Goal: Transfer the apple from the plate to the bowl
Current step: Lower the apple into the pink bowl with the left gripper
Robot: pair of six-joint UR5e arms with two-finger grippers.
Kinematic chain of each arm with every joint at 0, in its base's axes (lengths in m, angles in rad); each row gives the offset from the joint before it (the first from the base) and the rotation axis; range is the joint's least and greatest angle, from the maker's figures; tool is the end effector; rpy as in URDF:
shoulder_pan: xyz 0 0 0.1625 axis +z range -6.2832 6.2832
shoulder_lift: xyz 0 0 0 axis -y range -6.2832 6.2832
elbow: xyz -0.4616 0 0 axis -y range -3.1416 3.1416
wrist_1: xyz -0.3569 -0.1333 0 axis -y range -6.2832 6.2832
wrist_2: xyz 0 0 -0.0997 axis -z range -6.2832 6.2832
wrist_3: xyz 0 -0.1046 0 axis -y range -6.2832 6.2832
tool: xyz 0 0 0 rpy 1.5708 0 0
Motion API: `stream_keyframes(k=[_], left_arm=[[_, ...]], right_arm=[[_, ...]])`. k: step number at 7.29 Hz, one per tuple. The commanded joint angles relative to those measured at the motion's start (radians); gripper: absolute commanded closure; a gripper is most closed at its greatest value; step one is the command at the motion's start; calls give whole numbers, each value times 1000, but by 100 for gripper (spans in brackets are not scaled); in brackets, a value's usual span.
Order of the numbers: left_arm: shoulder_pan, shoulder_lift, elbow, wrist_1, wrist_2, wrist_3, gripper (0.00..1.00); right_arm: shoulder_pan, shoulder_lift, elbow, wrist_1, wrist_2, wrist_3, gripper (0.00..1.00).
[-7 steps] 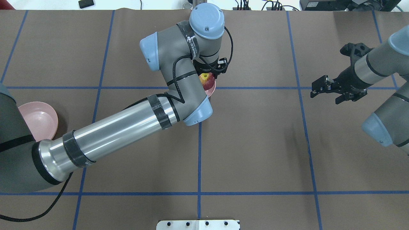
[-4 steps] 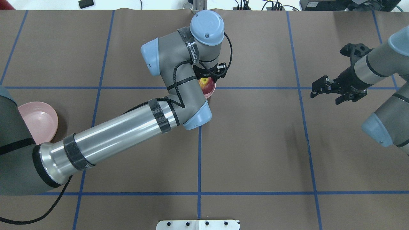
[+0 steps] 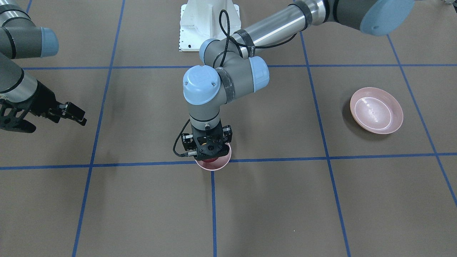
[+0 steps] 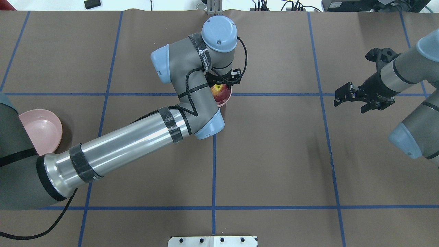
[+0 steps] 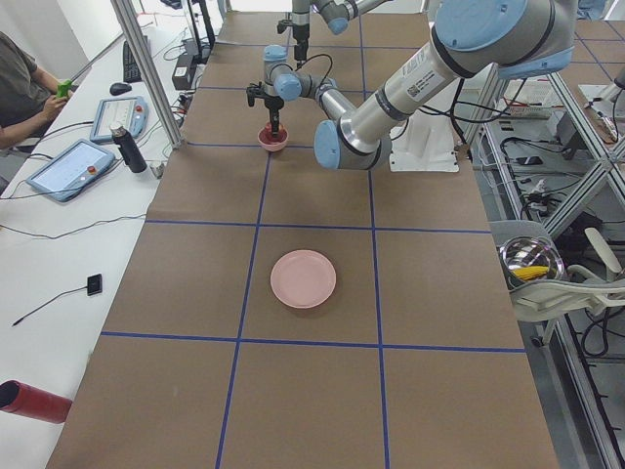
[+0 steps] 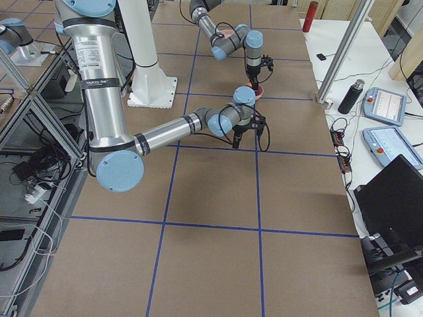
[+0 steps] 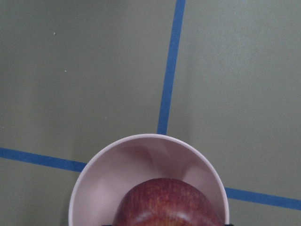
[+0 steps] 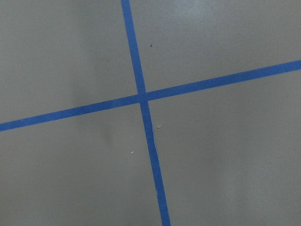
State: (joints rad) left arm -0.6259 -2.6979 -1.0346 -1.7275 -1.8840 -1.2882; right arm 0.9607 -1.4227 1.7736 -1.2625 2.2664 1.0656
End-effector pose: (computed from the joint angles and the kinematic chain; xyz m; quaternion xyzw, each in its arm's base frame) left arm 0.6329 -0.5822 0.1670 0.0278 0.3878 -0.1010 0.9158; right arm -0.2501 -0.4734 0.4988 -0.0361 -0.4419 0.0934 0.8915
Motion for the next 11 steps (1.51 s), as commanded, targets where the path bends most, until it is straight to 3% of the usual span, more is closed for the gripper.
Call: stream_keyframes(k=[1, 2, 3, 4, 5, 9, 10, 11], left_arm=[[0, 3, 7, -9, 0, 1, 91], [-1, 7, 7, -9, 0, 4, 76], [-1, 7, 7, -9, 0, 9, 52], [-1, 7, 7, -10, 2, 7, 15], [-1, 7, 4, -10, 2, 6, 3], [-6, 19, -43, 0, 0, 3, 2], [-17, 109, -200, 20, -3, 0, 3], [-23, 298, -498, 104, -6, 12, 3]], right_arm=[[0, 2, 1, 0, -1, 4, 0], [0, 2, 1, 0, -1, 4, 0], [0, 2, 1, 0, -1, 4, 0], [0, 2, 1, 0, -1, 5, 0], [0, 2, 1, 0, -1, 5, 0], [0, 1, 1, 0, -1, 5, 0], [0, -2, 0, 0, -1, -1, 0], [4, -7, 4, 0, -1, -6, 0]])
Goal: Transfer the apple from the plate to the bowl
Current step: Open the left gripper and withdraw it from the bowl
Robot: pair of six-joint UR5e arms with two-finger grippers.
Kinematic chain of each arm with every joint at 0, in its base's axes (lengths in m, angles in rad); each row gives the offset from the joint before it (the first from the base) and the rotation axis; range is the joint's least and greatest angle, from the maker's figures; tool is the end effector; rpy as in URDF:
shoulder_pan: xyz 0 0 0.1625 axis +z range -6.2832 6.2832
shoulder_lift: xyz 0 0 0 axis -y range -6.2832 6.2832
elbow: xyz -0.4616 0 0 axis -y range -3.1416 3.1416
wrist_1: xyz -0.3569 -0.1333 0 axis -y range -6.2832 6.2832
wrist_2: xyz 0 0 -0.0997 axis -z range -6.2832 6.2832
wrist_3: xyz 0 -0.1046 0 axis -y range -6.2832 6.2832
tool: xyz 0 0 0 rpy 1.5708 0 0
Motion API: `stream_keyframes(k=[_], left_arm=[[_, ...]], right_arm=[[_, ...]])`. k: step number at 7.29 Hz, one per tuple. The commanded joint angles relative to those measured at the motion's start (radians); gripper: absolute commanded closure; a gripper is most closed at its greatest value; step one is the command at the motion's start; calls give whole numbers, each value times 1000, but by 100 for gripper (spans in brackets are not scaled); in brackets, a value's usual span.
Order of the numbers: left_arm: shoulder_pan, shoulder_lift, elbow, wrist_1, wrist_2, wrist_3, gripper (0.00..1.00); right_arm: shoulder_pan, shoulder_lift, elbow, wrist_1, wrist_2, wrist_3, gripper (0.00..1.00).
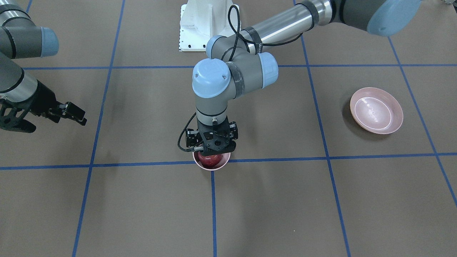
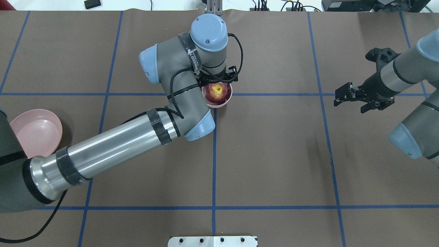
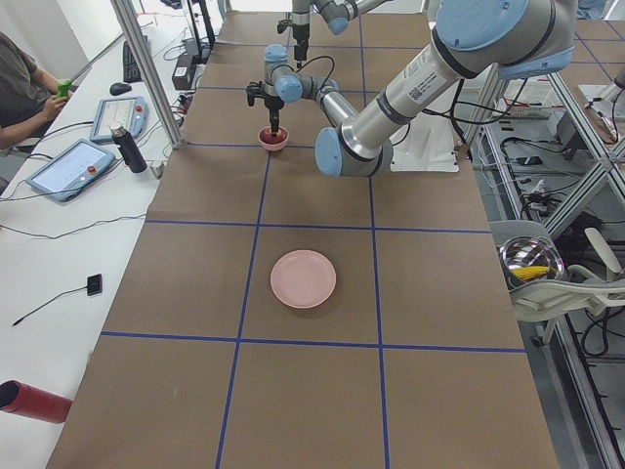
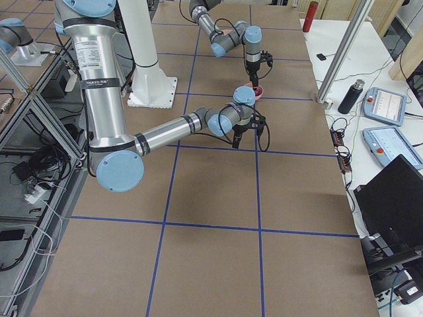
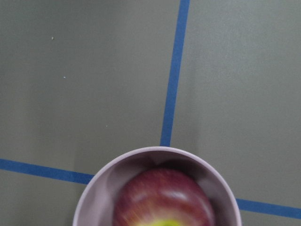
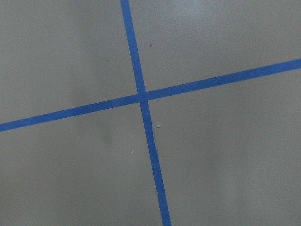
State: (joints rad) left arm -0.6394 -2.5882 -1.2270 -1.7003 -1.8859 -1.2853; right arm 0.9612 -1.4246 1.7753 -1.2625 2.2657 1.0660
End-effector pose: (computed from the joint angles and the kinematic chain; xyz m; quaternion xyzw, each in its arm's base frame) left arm 0.5918 -0.5658 0.1798 0.0430 0.4099 -0.0997 0.9057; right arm -0.2493 -0.4729 0.4990 -0.0359 -0.4417 0.0939 0.8915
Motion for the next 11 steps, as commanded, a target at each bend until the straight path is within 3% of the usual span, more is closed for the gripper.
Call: stream_keyframes(k=[1, 3, 5, 7, 9, 10, 11], left_arm=[[-26, 356, -562, 153, -5, 73, 3], [-102, 617, -814, 186, -51, 299, 3], [-308, 832, -874, 186, -213, 635, 3], [-524, 924, -812, 186, -295, 995, 3], [-748, 924, -597, 186, -433, 1311, 3], [-808, 915, -519, 186, -440, 1421, 3], [-818, 922, -507, 189, -438, 1429, 3]], right_arm=[[19, -10, 12, 0, 2, -12, 0], [127, -118, 62, -1, 24, -184, 0], [258, -187, 52, -21, 44, -448, 0], [332, -227, 50, -20, 87, -513, 0], [364, -258, 52, -21, 124, -572, 0], [366, -266, 52, -18, 124, -574, 0], [367, -283, 55, -12, 124, -575, 0]])
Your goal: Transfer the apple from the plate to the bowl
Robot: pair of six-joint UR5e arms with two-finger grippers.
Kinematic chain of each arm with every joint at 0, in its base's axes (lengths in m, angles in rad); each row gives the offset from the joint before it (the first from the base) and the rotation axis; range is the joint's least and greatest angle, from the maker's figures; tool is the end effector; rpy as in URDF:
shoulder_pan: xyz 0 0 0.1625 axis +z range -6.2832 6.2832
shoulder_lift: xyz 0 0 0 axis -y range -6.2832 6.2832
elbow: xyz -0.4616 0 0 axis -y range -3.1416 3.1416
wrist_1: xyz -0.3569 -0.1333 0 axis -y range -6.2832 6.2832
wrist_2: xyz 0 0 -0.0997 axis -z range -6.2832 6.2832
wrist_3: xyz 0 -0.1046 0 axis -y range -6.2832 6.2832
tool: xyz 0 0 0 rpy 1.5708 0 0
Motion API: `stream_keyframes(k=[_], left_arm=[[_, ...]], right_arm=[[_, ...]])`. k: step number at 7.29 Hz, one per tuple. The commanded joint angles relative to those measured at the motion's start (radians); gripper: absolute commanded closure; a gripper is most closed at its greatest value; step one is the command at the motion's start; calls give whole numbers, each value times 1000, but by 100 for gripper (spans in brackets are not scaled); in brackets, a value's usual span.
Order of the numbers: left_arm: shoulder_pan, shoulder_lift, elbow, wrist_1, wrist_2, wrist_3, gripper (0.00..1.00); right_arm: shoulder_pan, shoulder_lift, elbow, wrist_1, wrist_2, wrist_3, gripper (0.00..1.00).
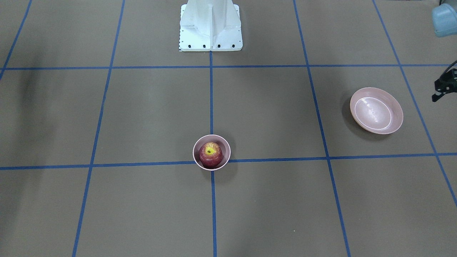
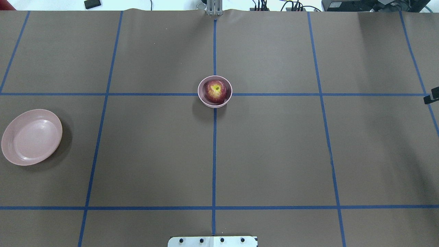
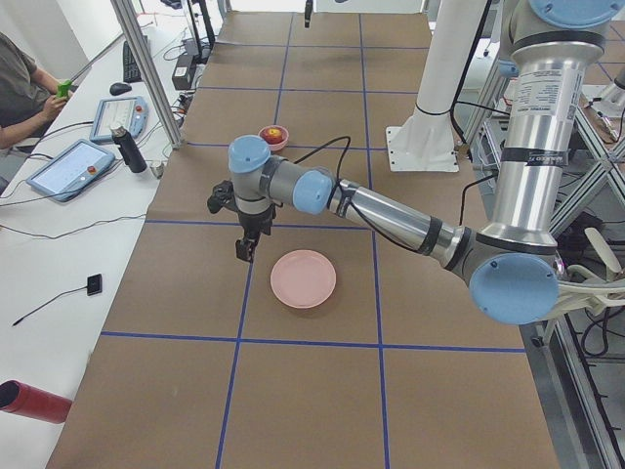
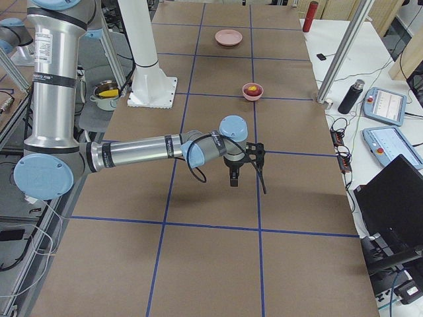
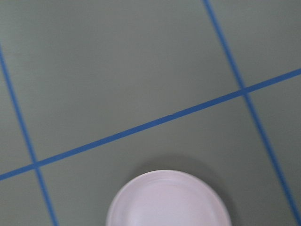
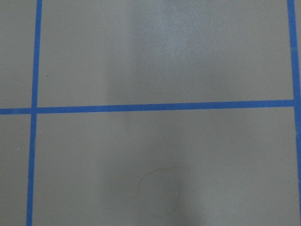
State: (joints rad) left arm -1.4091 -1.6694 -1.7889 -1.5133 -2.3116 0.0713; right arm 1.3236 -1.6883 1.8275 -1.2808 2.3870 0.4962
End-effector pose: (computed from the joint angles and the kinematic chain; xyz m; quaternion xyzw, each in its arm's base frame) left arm 0.0187 -0.5043 0.5598 0.1041 0.3640 0.1539 0.9127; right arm -0.0474 -0.4210 0.5951 0.0413 -0.4323 0.0275 0.9004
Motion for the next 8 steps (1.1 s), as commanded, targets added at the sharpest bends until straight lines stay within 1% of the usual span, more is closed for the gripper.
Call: stream_keyframes(k=[1, 3, 4, 5, 6, 7, 8], left_arm=[[-83, 22, 72, -1, -15, 73, 3], [-80, 69, 65, 4, -15, 59, 2], [-82, 76, 65, 4, -69, 55, 2], [-80, 76, 62, -1, -96, -43, 2], [-80, 76, 56, -2, -101, -73, 2], [-80, 73, 43, -1, -89, -74, 2], [-79, 73, -4, -2, -22, -74, 2]], right_arm=[[5, -20, 3, 6, 3, -5, 0], [6, -19, 3, 6, 3, -13, 0], [20, -36, -2, -2, 1, -112, 0], [57, -37, 4, -5, 1, -136, 0], [75, -39, -2, -20, 1, -175, 0], [124, -36, -1, -111, -5, -293, 0], [164, -21, 1, -243, -14, -452, 0]])
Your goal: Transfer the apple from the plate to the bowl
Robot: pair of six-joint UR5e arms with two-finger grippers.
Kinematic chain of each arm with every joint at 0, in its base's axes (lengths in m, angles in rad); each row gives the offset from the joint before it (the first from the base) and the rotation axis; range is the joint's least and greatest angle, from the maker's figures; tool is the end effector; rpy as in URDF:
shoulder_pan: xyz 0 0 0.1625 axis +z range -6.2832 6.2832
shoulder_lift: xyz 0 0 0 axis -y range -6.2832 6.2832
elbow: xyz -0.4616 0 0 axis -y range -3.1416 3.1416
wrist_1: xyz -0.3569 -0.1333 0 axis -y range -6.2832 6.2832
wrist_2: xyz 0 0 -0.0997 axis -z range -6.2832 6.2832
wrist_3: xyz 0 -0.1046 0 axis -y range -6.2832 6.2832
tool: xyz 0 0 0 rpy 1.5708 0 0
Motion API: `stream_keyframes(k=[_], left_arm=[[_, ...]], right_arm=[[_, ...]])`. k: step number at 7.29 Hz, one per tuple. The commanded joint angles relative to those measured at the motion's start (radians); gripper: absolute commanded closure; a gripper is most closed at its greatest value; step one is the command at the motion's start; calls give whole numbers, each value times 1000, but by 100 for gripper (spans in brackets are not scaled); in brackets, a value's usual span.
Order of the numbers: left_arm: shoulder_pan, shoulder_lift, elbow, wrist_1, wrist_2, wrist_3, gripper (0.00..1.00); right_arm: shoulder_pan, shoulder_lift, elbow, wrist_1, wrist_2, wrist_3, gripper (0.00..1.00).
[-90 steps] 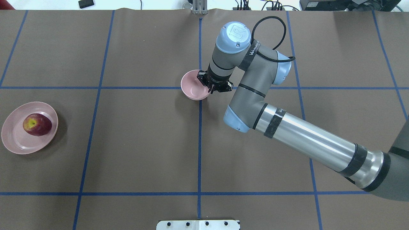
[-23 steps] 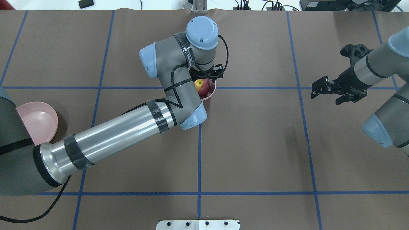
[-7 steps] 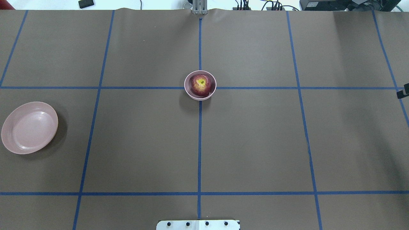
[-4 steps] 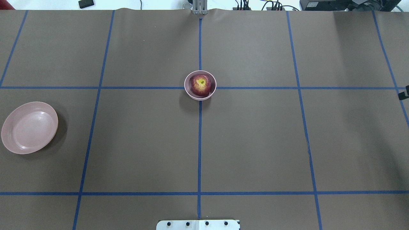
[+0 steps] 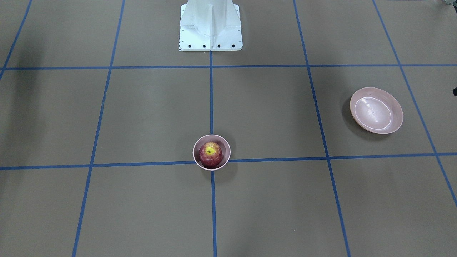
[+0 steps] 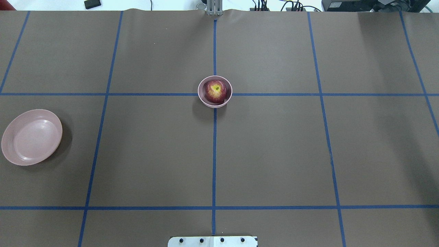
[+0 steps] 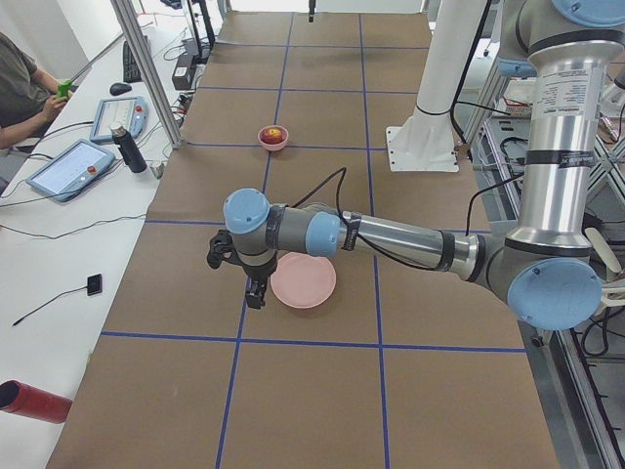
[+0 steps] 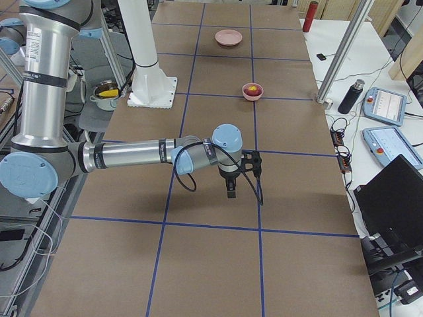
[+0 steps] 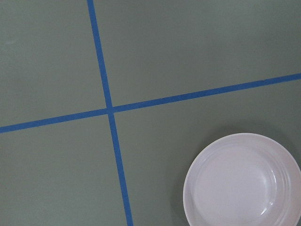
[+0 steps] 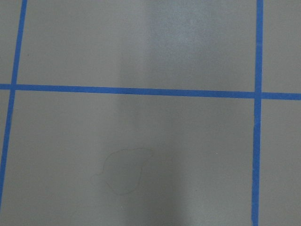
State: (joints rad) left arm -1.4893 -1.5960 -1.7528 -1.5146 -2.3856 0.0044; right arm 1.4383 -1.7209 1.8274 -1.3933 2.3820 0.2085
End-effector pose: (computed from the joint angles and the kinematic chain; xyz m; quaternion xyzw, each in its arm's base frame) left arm -0.0187 -0.4734 0.6065 0.0540 0.3975 0.0692 0.9134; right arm 0.0039 -0.4058 0.6222 0.0619 -0.4070 -0.0212 0.9111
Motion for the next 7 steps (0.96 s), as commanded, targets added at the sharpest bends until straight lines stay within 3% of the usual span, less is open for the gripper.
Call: stream_keyframes(k=[1, 3, 4, 7], left_arm=[[6, 1, -45, 2, 78, -12, 2], [6, 1, 22, -12, 77, -6, 2], [6, -1, 88, -91, 75, -9, 2], [6, 1, 104, -133, 77, -14, 2]], right_arm=[[63, 67, 3, -236, -45, -220, 0], [51, 84, 1, -289, -69, -276, 0], [54, 86, 7, -300, -67, -276, 0], [63, 93, 10, -306, -58, -277, 0]])
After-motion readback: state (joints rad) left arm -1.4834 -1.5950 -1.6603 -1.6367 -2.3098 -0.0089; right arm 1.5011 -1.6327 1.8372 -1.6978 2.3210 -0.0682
